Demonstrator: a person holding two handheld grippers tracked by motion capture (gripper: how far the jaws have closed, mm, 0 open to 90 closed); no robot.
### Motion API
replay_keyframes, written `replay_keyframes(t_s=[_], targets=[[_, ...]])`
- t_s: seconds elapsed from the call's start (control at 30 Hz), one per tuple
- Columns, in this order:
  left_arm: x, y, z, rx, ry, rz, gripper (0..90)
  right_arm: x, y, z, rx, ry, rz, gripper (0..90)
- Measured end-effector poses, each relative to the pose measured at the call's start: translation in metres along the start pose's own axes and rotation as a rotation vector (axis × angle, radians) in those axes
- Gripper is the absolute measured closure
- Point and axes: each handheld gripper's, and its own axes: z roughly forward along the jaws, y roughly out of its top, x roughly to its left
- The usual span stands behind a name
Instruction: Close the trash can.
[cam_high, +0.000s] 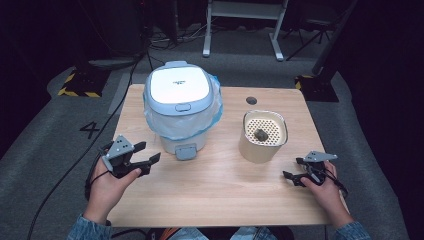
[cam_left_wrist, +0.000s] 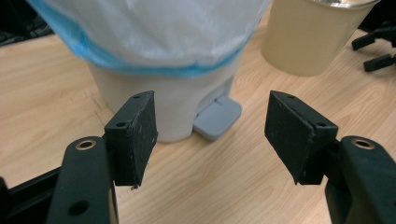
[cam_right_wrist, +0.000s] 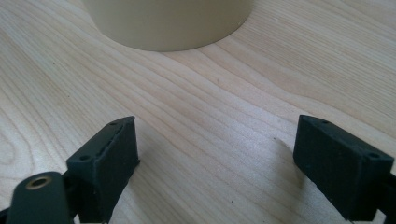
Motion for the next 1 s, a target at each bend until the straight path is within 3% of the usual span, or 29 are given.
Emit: replay_keyframes(t_s=[0.53, 0.63, 1.0], targets=[[0.004, -0.056, 0.041, 0.112, 0.012, -0.028, 35.1, 0.000, 0.000, 0.000, 0.000, 0.000, 0.000, 13.8], [0.004, -0.065, 0.046, 0.142, 0.033, -0.011, 35.1, 0.000, 0.000, 0.000, 0.000, 0.000, 0.000, 13.8], [-0.002, -0.085, 0.060, 0.243, 0.051, 0.047, 31.4, 0.000, 0.000, 0.000, 0.000, 0.000, -0.001, 13.8]])
